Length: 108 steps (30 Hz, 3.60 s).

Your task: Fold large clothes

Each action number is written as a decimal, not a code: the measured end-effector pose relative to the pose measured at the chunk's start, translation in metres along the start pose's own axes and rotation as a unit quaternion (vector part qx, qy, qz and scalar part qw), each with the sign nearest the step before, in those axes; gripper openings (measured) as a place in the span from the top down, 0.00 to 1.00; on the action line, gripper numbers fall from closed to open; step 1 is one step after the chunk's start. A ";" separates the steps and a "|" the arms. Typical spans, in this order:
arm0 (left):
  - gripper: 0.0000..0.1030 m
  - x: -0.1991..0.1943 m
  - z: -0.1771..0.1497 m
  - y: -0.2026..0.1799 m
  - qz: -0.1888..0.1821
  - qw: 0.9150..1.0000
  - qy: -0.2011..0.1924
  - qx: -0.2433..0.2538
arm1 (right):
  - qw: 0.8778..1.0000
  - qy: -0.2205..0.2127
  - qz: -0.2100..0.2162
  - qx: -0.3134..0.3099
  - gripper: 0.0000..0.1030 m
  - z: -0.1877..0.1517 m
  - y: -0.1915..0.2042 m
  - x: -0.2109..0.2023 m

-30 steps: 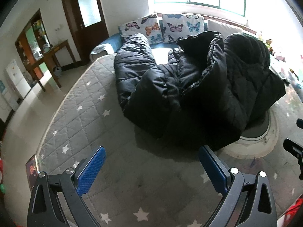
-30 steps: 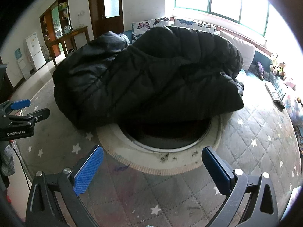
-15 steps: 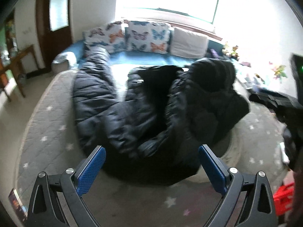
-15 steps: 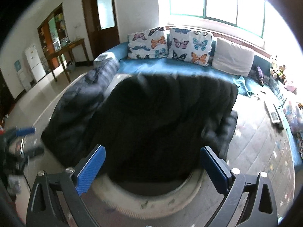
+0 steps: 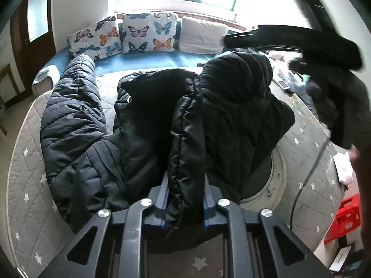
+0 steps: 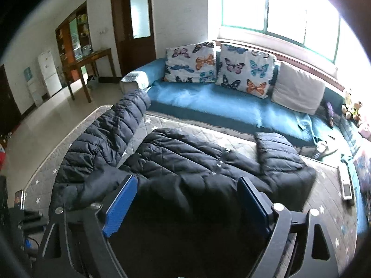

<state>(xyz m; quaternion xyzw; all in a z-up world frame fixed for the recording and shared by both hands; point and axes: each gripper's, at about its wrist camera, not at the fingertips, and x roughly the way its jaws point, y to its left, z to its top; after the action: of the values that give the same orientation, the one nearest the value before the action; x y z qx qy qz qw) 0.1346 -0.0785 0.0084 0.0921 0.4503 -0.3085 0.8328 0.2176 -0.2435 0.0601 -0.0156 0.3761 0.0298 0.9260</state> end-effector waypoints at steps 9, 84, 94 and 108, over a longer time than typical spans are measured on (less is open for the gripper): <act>0.87 -0.024 -0.025 -0.007 -0.049 0.999 -0.005 0.021 | 0.997 0.063 -0.028 -0.035 0.32 -0.022 0.005 -0.001; 0.85 0.043 -0.057 0.021 -0.089 0.987 0.132 0.036 | 0.964 0.261 -0.039 -0.036 0.33 -0.192 -0.031 -0.018; 0.85 0.021 0.009 0.064 -0.052 0.994 0.097 -0.026 | 0.977 0.176 -0.022 0.117 0.33 -0.151 -0.136 -0.053; 0.85 0.123 0.121 0.114 -0.063 0.983 0.113 -0.130 | 0.926 0.100 0.046 0.362 0.33 -0.154 -0.285 0.037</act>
<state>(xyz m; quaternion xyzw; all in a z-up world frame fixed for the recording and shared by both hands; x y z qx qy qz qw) 0.3363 -0.0933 -0.0345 -0.0111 0.5827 -0.2870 0.7603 0.1563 -0.5339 -0.0744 0.3355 0.4520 -0.0674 0.8238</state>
